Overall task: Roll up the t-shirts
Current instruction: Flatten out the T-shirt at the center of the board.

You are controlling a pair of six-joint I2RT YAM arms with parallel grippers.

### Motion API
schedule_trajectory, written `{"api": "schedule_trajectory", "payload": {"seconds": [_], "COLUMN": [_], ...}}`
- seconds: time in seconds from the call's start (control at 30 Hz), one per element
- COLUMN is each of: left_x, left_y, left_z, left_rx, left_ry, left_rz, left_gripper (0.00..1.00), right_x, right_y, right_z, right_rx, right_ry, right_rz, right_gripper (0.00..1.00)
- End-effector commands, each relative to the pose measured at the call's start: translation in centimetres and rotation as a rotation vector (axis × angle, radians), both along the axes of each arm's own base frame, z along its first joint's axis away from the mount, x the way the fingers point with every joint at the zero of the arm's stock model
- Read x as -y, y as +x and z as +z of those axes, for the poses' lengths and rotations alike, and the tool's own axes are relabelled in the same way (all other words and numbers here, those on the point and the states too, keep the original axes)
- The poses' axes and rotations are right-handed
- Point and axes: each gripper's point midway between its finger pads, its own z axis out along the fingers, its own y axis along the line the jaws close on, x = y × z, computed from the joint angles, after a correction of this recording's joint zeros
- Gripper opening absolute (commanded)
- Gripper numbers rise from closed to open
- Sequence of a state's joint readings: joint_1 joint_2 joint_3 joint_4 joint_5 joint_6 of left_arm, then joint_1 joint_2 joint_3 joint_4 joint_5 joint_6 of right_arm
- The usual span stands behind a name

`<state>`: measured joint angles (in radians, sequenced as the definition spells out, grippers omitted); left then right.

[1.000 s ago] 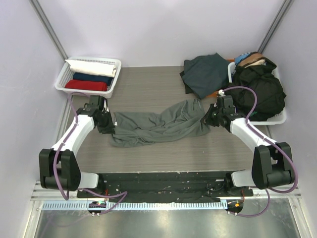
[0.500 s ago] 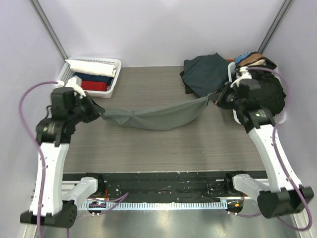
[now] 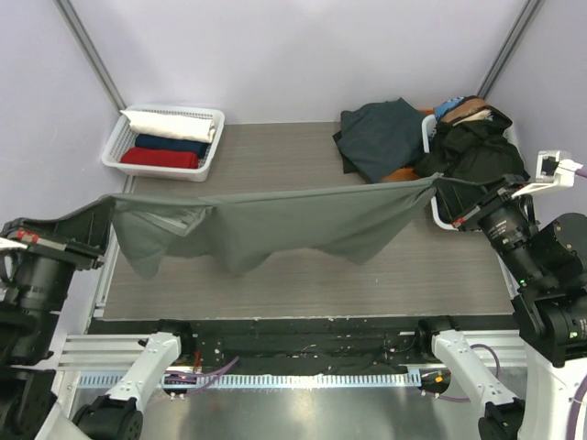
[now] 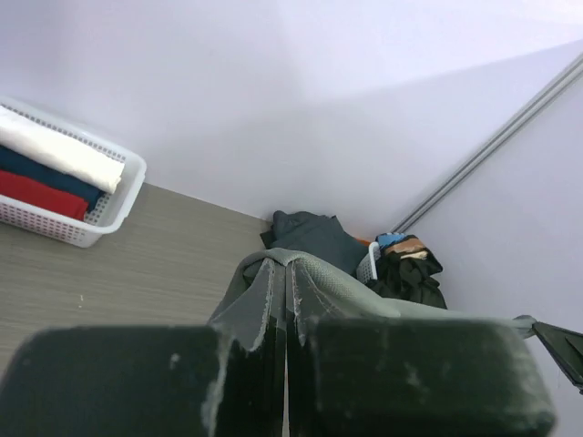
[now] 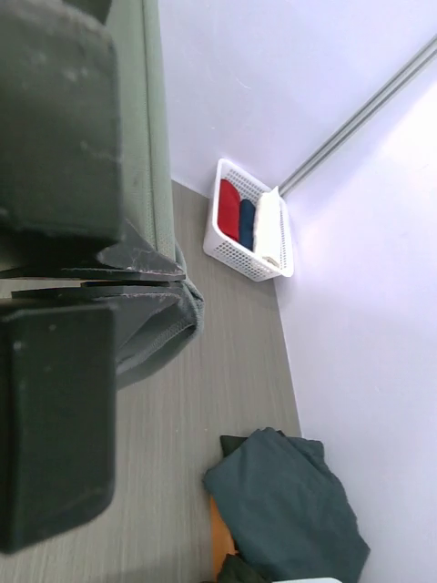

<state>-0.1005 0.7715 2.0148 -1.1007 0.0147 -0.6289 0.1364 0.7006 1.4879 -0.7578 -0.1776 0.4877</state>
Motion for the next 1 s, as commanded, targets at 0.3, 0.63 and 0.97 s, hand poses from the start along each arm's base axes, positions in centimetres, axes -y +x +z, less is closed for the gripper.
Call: {"api": "schedule_trajectory", "payload": {"seconds": [0.3, 0.63, 0.97], "left_x": [3.3, 5.8, 5.9], "left_y": [18.0, 25.1, 27.5], "left_z": [-2.8, 8.5, 2.6], "left_rx": [-0.165, 0.1, -0.011], "left_ry": [-0.034, -0.082, -0.072], "left_rz": [-0.074, -0.178, -0.187], "left_gripper": [0.0, 0.0, 0.0], "right_x": [-1.0, 0.6, 2.4], "right_y": [12.2, 21.6, 22.1], "right_z": [-5.2, 5.8, 4.5], "right_rx": [-0.253, -0.115, -0.134], "right_ry": [-0.034, 0.055, 0.083], "right_rz": [-0.036, -0.063, -0.049], "right_gripper": [0.01, 0.01, 0.01]}}
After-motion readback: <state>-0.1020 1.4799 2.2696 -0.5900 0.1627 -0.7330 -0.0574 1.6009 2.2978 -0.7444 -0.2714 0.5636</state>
